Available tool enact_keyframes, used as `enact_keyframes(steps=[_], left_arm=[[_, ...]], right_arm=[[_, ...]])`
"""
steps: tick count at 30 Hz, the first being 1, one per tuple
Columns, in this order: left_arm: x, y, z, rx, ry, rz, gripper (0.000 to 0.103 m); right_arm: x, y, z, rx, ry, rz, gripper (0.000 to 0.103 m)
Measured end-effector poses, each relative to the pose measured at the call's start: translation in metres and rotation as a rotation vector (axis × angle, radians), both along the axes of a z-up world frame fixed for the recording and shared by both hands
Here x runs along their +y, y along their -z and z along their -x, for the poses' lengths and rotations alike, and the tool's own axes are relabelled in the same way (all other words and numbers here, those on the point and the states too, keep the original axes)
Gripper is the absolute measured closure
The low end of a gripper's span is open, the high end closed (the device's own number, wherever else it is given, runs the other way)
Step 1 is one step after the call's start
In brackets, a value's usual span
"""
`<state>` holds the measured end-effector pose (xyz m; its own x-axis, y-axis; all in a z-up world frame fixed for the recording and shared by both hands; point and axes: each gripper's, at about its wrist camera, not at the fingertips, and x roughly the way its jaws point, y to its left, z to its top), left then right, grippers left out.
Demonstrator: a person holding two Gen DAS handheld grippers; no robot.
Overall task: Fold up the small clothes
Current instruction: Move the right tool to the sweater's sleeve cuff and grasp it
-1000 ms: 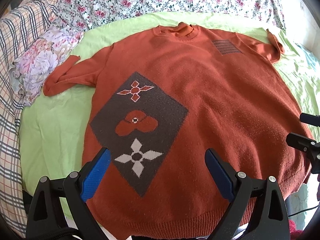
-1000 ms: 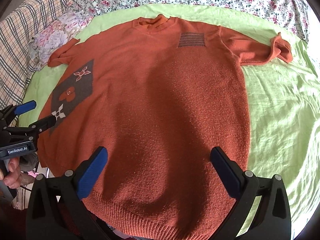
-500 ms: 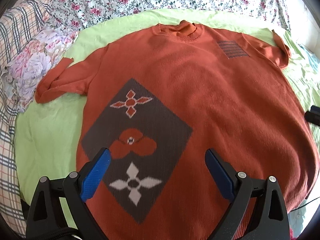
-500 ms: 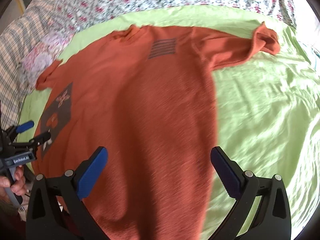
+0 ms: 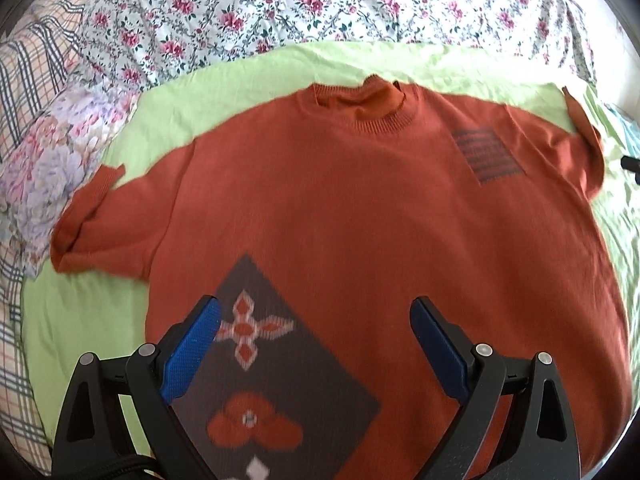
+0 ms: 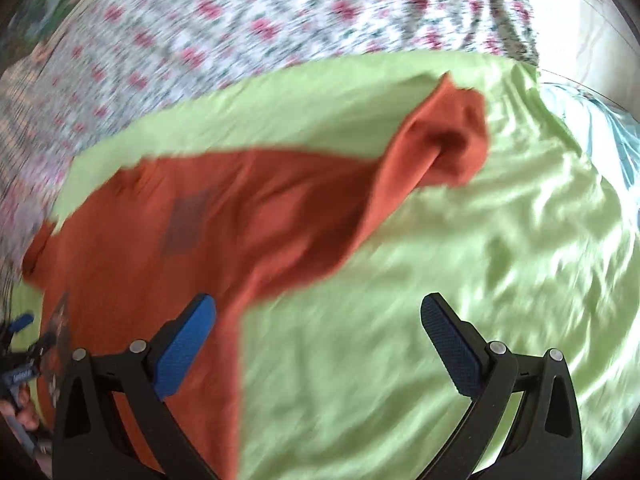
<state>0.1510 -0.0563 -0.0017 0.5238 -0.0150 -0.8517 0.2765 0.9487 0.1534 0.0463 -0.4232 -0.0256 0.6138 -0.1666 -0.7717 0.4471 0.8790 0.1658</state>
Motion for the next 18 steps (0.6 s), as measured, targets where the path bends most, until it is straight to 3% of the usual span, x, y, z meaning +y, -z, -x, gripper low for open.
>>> enact_keyframes(steps=[3,9,12,15,18], left_arm=[[-0.005,0.002,-0.014,0.001,-0.005,0.007,0.007],[-0.013,0.022,-0.029,0.045,-0.007,0.0,0.007],[-0.012,0.034,-0.035,0.07,-0.015,-0.022,0.007],[-0.01,0.046,-0.041,0.102,-0.028,-0.02,0.007],[-0.01,0.052,-0.045,0.116,-0.037,-0.013,0.007]], right_arm=[[-0.05,-0.006,-0.027,-0.01,0.086,0.013,0.003],[-0.149,-0.022,-0.102,-0.037,0.227,0.06,0.022],[-0.192,-0.022,-0.13,-0.053,0.288,0.041,0.026],[-0.227,-0.012,-0.156,-0.01,0.346,0.076,0.034],[-0.249,0.006,-0.167,0.012,0.364,-0.006,0.065]])
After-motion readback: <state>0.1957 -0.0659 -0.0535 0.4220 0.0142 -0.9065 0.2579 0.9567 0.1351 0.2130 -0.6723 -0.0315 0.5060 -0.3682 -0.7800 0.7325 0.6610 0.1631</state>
